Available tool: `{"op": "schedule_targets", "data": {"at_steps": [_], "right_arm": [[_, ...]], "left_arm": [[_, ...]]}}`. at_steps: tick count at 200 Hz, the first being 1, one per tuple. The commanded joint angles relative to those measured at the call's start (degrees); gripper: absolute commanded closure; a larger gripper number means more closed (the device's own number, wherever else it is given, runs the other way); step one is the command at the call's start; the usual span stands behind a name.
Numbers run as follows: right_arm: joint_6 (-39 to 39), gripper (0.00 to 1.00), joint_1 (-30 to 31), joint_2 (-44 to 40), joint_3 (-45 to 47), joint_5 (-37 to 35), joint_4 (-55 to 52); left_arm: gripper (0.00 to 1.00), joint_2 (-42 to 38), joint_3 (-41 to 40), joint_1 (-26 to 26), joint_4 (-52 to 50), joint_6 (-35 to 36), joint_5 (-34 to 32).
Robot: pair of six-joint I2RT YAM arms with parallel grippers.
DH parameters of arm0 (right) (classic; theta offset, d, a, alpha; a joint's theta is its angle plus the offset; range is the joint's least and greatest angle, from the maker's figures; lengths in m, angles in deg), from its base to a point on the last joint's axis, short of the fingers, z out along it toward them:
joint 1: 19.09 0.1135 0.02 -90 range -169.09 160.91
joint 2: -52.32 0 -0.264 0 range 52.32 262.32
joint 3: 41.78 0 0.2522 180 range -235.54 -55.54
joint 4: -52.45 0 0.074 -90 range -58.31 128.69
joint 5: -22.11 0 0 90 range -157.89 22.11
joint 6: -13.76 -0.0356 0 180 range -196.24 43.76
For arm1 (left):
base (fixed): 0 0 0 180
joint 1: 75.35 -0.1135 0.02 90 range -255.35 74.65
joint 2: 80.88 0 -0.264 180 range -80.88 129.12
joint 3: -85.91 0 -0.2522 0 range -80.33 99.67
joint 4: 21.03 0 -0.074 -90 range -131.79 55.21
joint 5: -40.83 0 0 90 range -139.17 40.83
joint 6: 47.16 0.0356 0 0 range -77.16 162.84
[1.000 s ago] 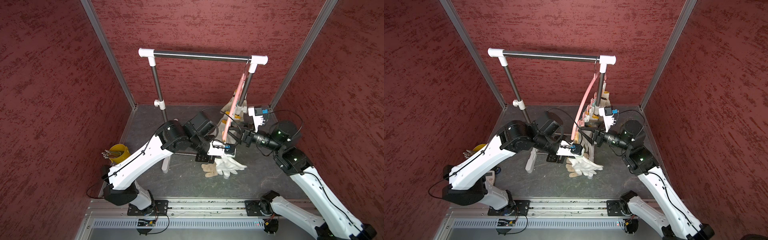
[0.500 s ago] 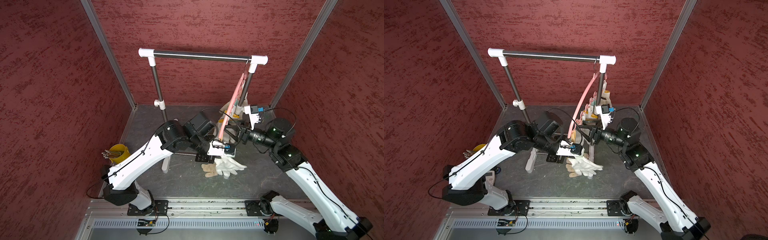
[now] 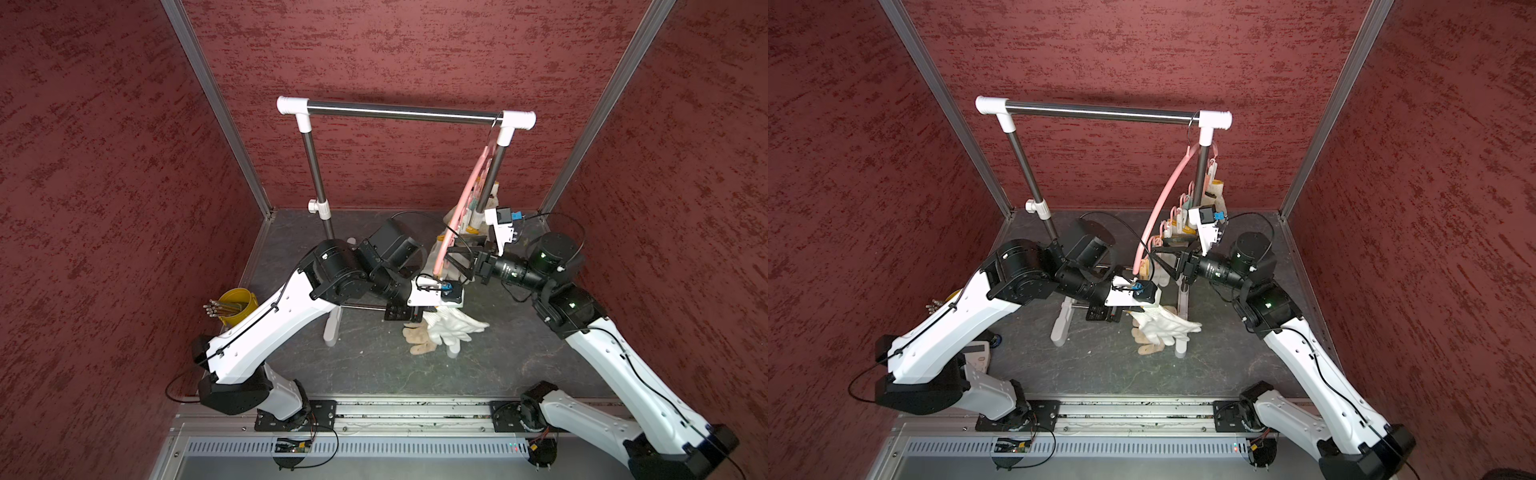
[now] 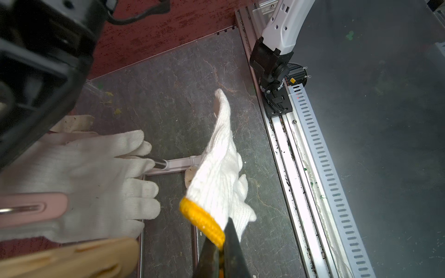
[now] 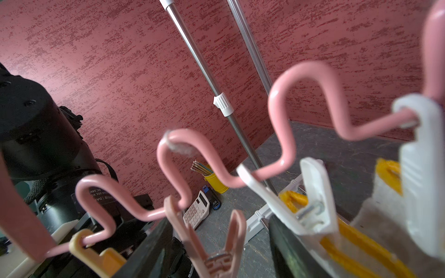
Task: Clip the gloves onto a hanger to dry
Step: Open the clamp at the hanger.
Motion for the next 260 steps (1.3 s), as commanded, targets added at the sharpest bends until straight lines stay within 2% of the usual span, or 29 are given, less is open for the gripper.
{"op": "schedule_targets", "data": {"at_steps": [1, 70, 126, 260], "right_arm": [[-0.53, 0.38, 0.62, 0.07, -0.81, 0.7, 2.5], [-0.88, 0.44, 0.62, 0.14, -0.38, 0.61, 4.29], [-0.7, 0.46, 0.59, 0.77, -0.06, 0.83, 5.23], [-1.93, 0.38, 0.66, 4.84, 0.26, 1.38, 9.51]], "left_arm": [[1.0, -1.18, -0.9, -0.67, 0.72, -0.89, 1.19], [1.0, -2.74, -3.34, -3.62, 2.3, -2.05, 3.63], [1.0, -3.78, -4.82, -5.97, 2.8, -2.81, 5.76], [1.0, -4.52, -6.89, -7.65, 3.8, -3.04, 7.29]]}}
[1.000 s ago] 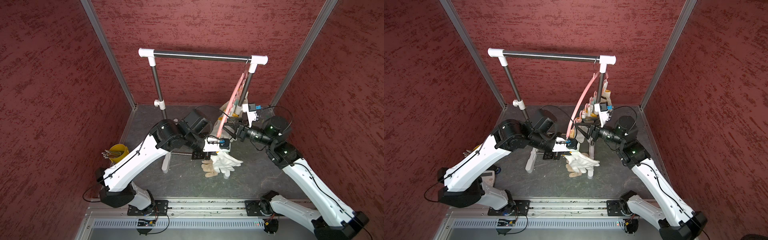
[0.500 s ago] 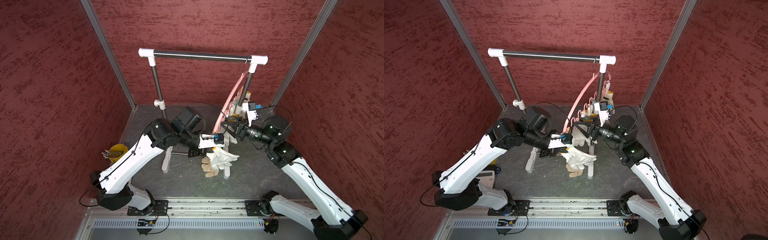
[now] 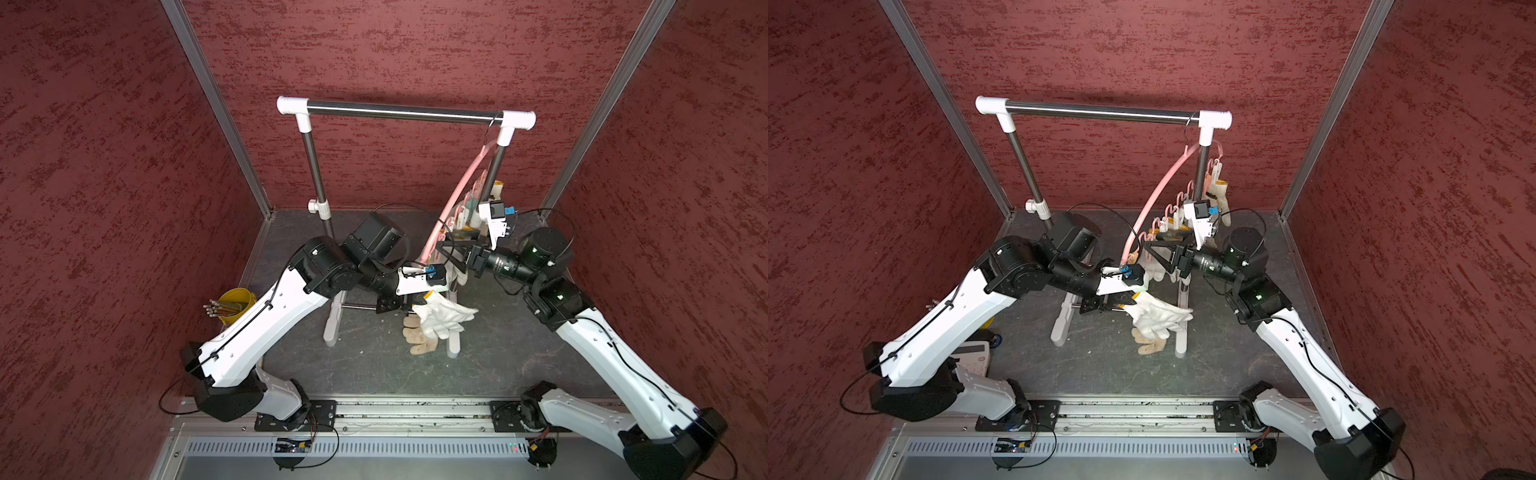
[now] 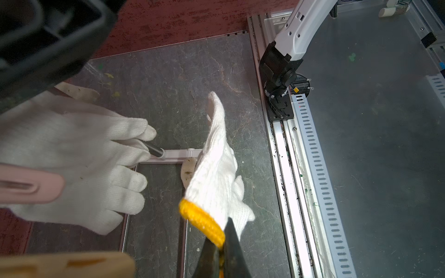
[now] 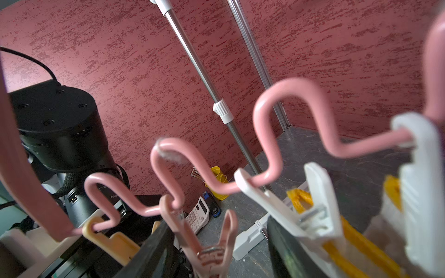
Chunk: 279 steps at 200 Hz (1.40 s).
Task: Clip the gloves onto a hanger to dry
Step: Open the clamp at the hanger.
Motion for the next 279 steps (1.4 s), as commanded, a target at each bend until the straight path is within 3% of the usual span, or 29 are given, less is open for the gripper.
{"op": "schedule_targets", "data": {"at_steps": [1, 186, 279], "right_arm": [[-0.69, 0.38, 0.48, 0.9, 0.19, 0.95, 3.54], [-1.17, 0.42, 2.0, 4.74, -3.35, 0.6, 6.33], [1.44, 0.29, 3.22, 6.88, -4.73, -1.0, 5.91]], "left_arm": [[1.0, -1.39, -0.44, -0.3, 1.01, -0.27, 1.26], [1.0, -0.87, 0.9, -0.38, 0.61, -0.71, 1.75], [1.0, -1.13, 0.97, -0.41, 0.32, -0.88, 1.84]]}}
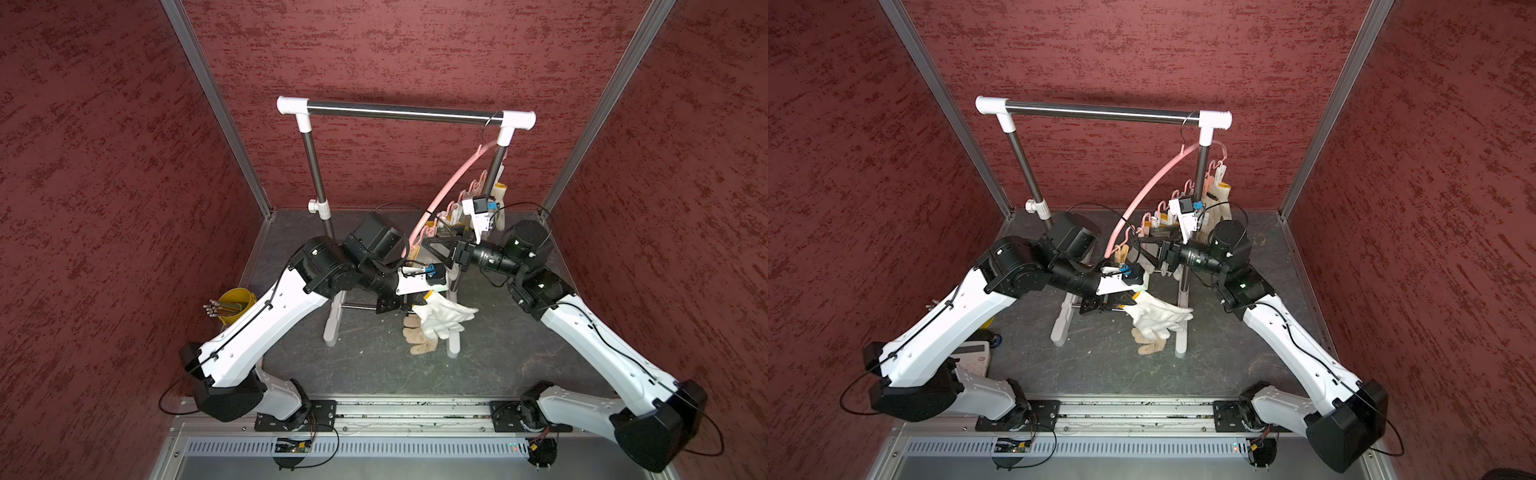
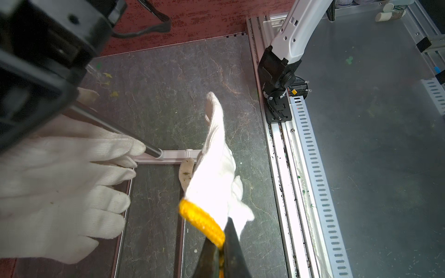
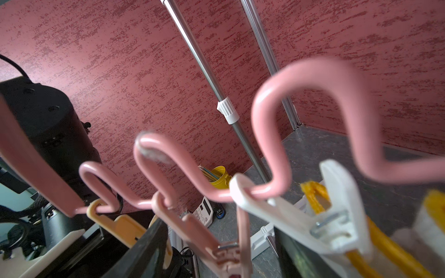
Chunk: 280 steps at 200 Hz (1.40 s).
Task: Clip the gloves onto a hanger to dry
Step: Open the clamp at the hanger.
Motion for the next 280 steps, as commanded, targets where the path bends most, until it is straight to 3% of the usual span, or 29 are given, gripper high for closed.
{"op": "schedule_targets", "data": {"at_steps": [1, 84, 137, 205, 280], "right_arm": [[1.56, 0.29, 0.82, 0.57, -2.81, -1.44, 1.37], [2.33, 0.29, 1.7, 3.65, -5.51, -3.0, 1.98], [2.1, 0.36, 3.14, 4.89, -6.26, -4.01, 2.05], [2.24, 0.37, 3.6, 3.13, -4.81, -8.61, 2.33], [2.24, 0.46, 4.26, 3.59, -6.33, -10.33, 2.04]], "left_arm": [[1.0, -1.09, 1.03, -0.38, 0.27, -0.23, 1.31], [1.0, -1.09, 1.05, -0.32, 0.25, -0.23, 1.31], [1.0, -2.86, 0.92, -1.54, 0.37, -2.26, 2.44], [1.0, -16.92, -13.14, -6.99, 1.83, -9.19, 5.75], [1.0, -17.94, -16.08, -11.63, 3.57, -8.47, 9.45]]}}
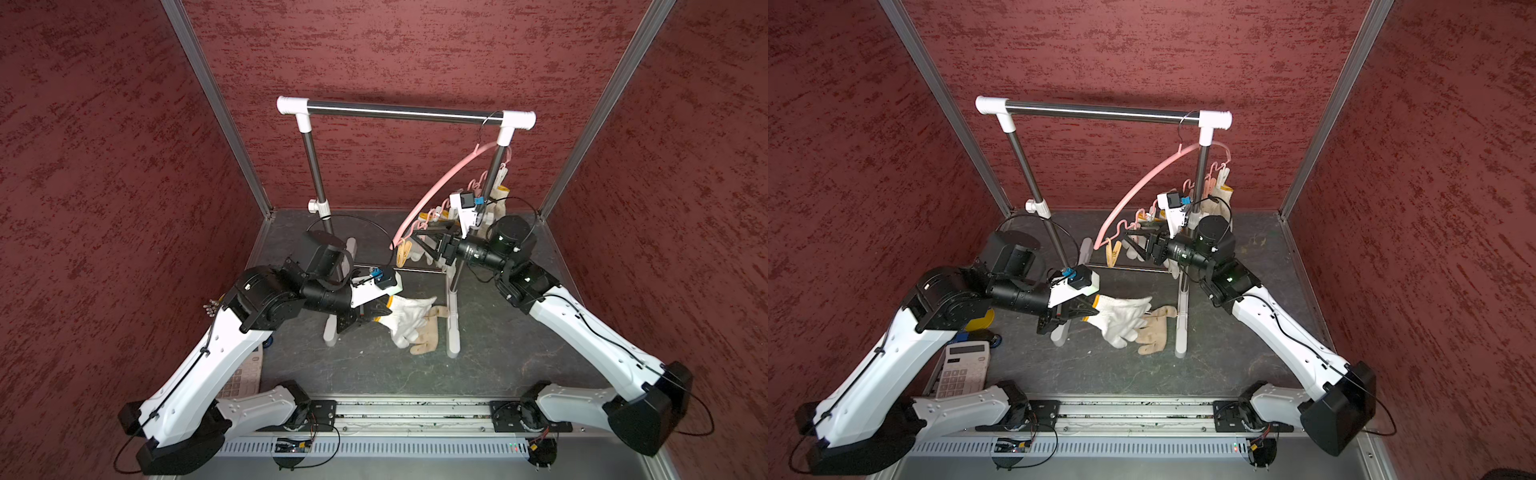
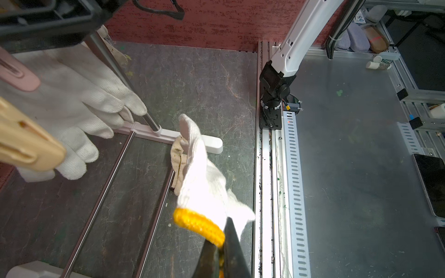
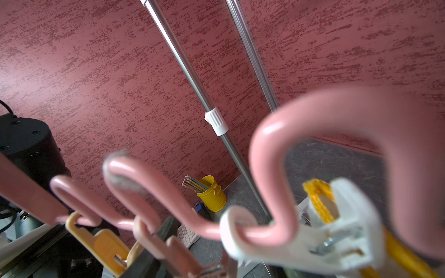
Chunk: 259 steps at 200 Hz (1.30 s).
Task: Clip the gloves onto a hanger to dry
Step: Open the clamp at the hanger.
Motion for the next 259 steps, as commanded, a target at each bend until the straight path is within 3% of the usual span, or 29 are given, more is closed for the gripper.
{"op": "schedule_targets", "data": {"at_steps": [1, 101, 171, 202, 234, 259], "right_arm": [[0.62, 0.46, 0.41, -0.92, -2.65, -1.95, 1.64], [1.66, 0.62, 0.41, -1.78, -2.26, -1.67, 1.59], [2.78, 0.75, 0.42, -2.73, -3.48, -1.12, -0.36], [3.19, 0.8, 0.41, -3.46, -3.8, -1.09, -1.42], [3.34, 0.82, 0.47, -4.13, -3.86, -1.36, -1.94], [3.67, 0.82, 0.41, -4.43, -3.72, -1.76, -2.36]], "left_arm": [[1.0, 0.36, -1.06, -1.85, 2.31, -0.06, 3.33], [1.0, 3.46, -4.46, -8.25, 8.15, 4.37, 4.25], [1.0, 8.75, -1.5, -10.95, 12.4, 5.89, 7.92], [1.0, 9.08, -1.97, -12.2, 12.81, 8.7, 12.98], [1.0, 7.71, -3.04, -12.19, 14.19, 7.69, 13.91], [1.0, 3.75, -8.78, -12.23, 18.31, 3.75, 12.29]]}}
